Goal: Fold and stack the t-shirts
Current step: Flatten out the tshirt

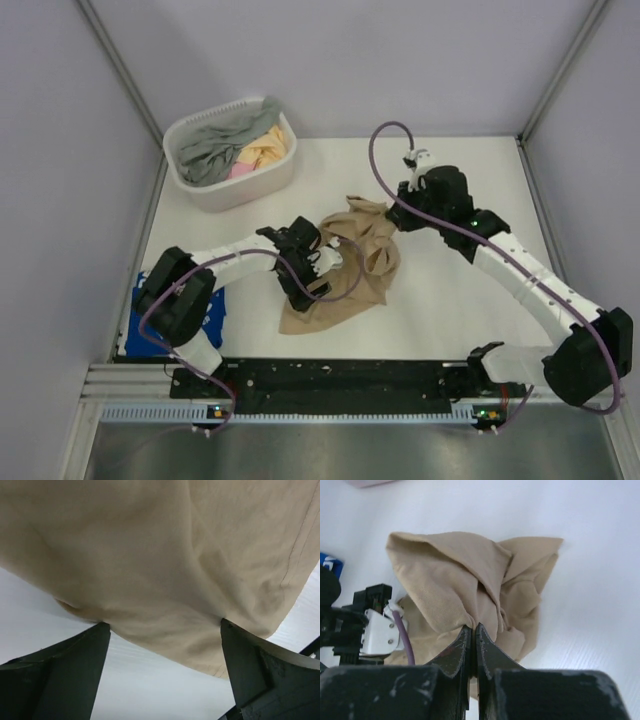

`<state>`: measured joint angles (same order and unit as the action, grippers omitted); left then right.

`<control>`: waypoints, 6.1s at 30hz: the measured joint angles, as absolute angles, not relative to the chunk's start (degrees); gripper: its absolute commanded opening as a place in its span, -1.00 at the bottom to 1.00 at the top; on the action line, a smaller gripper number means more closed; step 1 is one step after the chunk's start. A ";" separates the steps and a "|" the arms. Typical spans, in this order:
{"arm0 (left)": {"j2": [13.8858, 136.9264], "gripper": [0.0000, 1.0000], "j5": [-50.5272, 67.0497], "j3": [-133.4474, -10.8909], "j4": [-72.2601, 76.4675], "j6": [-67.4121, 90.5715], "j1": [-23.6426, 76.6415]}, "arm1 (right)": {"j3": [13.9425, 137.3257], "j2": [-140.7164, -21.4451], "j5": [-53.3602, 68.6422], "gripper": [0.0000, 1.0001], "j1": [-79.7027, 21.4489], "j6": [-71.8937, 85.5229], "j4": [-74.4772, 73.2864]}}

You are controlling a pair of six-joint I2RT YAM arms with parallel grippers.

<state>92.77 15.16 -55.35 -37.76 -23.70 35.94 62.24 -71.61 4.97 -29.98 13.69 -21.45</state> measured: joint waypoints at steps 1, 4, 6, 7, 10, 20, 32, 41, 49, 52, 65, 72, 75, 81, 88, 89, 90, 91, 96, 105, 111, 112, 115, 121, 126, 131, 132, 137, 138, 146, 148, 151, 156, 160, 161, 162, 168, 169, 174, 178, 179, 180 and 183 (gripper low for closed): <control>94.67 0.76 12.62 -55.90 -37.52 -23.70 37.34 | 61.87 -71.24 5.82 -1.00 -28.03 14.39 -21.41; 96.68 -0.30 8.05 -57.74 -35.77 -22.79 39.57 | 61.73 -69.60 7.79 -1.00 -22.44 15.94 -21.19; 97.03 -1.00 5.52 -58.00 -34.57 -21.98 39.48 | 61.93 -67.96 8.67 -1.00 -19.29 16.16 -20.93; 97.01 -1.00 4.25 -58.04 -34.17 -21.87 39.42 | 62.19 -67.16 8.91 -1.00 -18.11 16.14 -20.78; 97.01 -1.00 -1.04 -58.54 -33.26 -22.48 39.00 | 64.31 -65.82 9.80 -1.00 -15.40 16.03 -21.02; 86.54 -1.00 -10.35 -84.66 -38.76 -25.71 27.66 | 81.78 -61.32 7.81 -1.00 -11.70 10.00 -26.17; 71.57 -1.00 -8.60 -111.92 -61.32 -27.35 27.81 | 90.08 -42.00 12.78 -1.00 -11.70 2.94 -30.04; 72.40 -0.95 -9.10 -106.89 -60.25 -29.39 26.96 | 86.08 -47.55 10.90 -1.00 -11.70 3.01 -28.93; 90.63 0.48 -14.76 -91.00 -42.39 -34.98 25.87 | 79.07 -75.99 7.64 0.78 -10.98 2.90 -26.26; 98.15 0.55 -18.41 -90.94 -36.88 -37.23 25.52 | 82.00 -87.15 6.39 0.96 -10.15 3.27 -30.74; 72.36 0.57 3.97 -67.79 -45.63 -39.48 35.97 | 57.10 -67.07 -13.45 0.97 -8.54 17.12 -36.45; 70.87 0.74 10.46 -50.02 -49.65 -37.50 47.35 | 38.35 -60.07 -13.54 0.97 2.37 32.84 -36.53; 71.77 0.74 10.00 -44.58 -49.78 -35.99 52.93 | 33.04 -59.61 -13.32 0.97 3.55 38.46 -37.87; 78.02 0.18 4.99 -40.56 -45.58 -32.80 57.49 | 29.45 -62.48 -13.43 0.59 3.55 47.68 -37.91; 85.82 -1.00 -0.10 -44.64 -46.37 -28.62 56.16 | 30.09 -65.49 -14.61 -0.87 3.68 48.86 -36.21; 86.19 -1.00 -0.47 -45.01 -46.41 -28.67 55.16 | 29.98 -65.54 -13.21 -0.96 3.88 48.71 -34.68; 86.30 -1.00 -1.15 -45.23 -46.30 -28.38 54.33 | 29.93 -65.52 -11.88 -1.00 3.95 48.36 -33.26; 86.37 -1.00 -1.76 -45.45 -46.09 -28.51 52.99 | 29.87 -65.63 -10.00 -1.00 3.99 47.97 -31.22; 85.41 -1.00 -5.43 -49.89 -45.58 -29.41 41.76 | 30.81 -64.47 -2.52 -1.00 3.99 43.05 -28.82; 75.79 -1.00 -12.38 -78.83 -50.04 -32.93 34.76 | 60.86 -52.10 1.58 -1.00 3.99 29.30 -34.52; 75.48 -1.00 -19.03 -100.62 -52.69 -36.67 33.78 | 85.47 -48.82 1.26 -1.00 3.99 22.70 -36.23; 75.37 -1.00 -19.68 -103.57 -52.84 -37.41 33.78 | 88.79 -48.73 1.21 -1.00 3.99 21.85 -36.58; 74.74 -1.00 -21.17 -110.45 -53.71 -39.33 33.82 | 97.51 -48.23 1.17 -1.00 3.99 19.57 -37.95; 71.81 -1.00 -22.09 -117.43 -55.59 -41.78 33.91 | 110.39 -47.16 0.91 -1.00 3.99 16.01 -40.18; 70.32 -1.00 -20.12 -118.41 -57.91 -41.63 34.00 | 111.53 -45.87 0.93 -1.00 3.99 15.16 -40.71; 71.59 -1.00 -18.92 -115.13 -58.17 -41.43 33.93 | 106.04 -47.62 0.58 -1.00 3.99 14.50 -40.56; 72.38 -1.00 -18.87 -114.50 -58.04 -41.43 33.82 | 105.06 -48.69 0.38 -1.00 3.99 14.39 -40.38; 80.66 -1.00 -18.92 -113.97 -55.09 -41.23 32.64 | 104.33 -61.91 -0.62 -1.00 3.99 13.06 -39.46; 82.94 -1.00 -18.94 -114.37 -54.19 -41.21 32.47 | 105.45 -65.49 -0.89 -1.00 3.99 12.80 -39.46; 98.65 -1.00 -18.90 -127.17 -47.83 -39.31 29.76 | 121.08 -85.93 -3.01 -1.00 4.40 10.24 -42.94; 98.72 -1.00 -18.61 -127.81 -46.54 -39.13 29.36 | 124.99 -85.65 -4.08 -1.00 4.40 8.99 -43.09; 97.41 -1.00 -16.97 -127.50 -44.53 -39.16 29.17 | 126.76 -81.23 -6.74 -1.00 4.43 6.98 -42.02; 91.13 -1.00 -12.56 -116.75 -41.01 -39.59 29.32 | 113.03 -65.25 -8.49 -1.00 4.58 6.42 -38.72; 85.19 -1.00 -7.14 -101.08 -40.21 -41.45 29.43 | 90.15 -51.59 -8.97 -1.00 4.67 10.66 -36.82; 84.03 -0.99 -5.43 -96.60 -40.53 -42.26 29.54 | 83.33 -48.95 -8.99 -1.00 4.67 12.05 -37.08; 83.20 -0.93 -3.51 -92.31 -40.95 -43.20 29.63 | 76.66 -46.87 -8.95 -1.00 4.67 13.47 -37.93; 82.98 0.25 8.69 -72.07 -46.28 -49.58 30.20 | 49.65 -40.86 -2.20 -1.00 4.67 22.79 -46.48; 83.53 0.51 10.04 -70.28 -48.05 -50.46 30.35 | 47.05 -40.03 -0.30 -1.00 4.67 24.25 -47.37; 86.98 0.62 13.06 -66.52 -52.75 -50.78 31.09 | 40.80 -39.00 6.11 -1.00 4.67 28.73 -48.27; 85.19 0.61 12.71 -59.61 -51.75 -49.69 35.07 | 40.14 -39.05 7.49 -1.00 4.67 29.71 -48.18; 84.09 0.61 12.34 -57.06 -51.20 -49.54 37.17 | 40.16 -39.05 7.51 -1.00 4.67 29.71 -48.03; 82.91 0.62 11.57 -54.50 -50.76 -49.43 39.22 | 40.16 -39.13 7.46 -1.00 4.67 29.69 -48.01; 80.82 0.67 8.64 -49.28 -49.74 -49.36 42.46 | 40.16 -39.27 7.27 -1.00 4.67 29.67 -48.01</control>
<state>80.82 8.64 -49.28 -49.74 -49.36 42.46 40.16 -39.27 7.27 4.67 29.67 -48.01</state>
